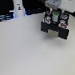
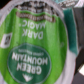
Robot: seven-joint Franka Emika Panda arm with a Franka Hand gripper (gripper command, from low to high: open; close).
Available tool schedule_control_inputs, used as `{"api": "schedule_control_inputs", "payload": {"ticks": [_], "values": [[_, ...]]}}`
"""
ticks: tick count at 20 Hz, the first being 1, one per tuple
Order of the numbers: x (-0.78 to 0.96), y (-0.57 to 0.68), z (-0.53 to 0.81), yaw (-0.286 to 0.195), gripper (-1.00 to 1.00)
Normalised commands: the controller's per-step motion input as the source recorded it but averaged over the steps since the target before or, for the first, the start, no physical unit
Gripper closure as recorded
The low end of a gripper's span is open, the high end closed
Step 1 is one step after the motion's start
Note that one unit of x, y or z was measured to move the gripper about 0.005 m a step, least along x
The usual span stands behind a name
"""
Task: Open the kcup holder, insert the kcup into the holder, and close the kcup holder
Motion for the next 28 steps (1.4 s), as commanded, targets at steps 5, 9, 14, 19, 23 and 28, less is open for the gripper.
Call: {"api": "schedule_control_inputs", "payload": {"ticks": [5,9,14,19,23,28], "values": [[0.01,0.09,-0.1,0.035,1.0],[0.01,0.1,-0.1,0.04,1.0],[0.01,0.08,-0.12,0.038,1.0],[0.03,0.07,0.22,0.02,-1.0],[0.1,0.0,0.3,0.021,-1.0],[0.23,-0.04,0.23,0.07,-1.0]]}}
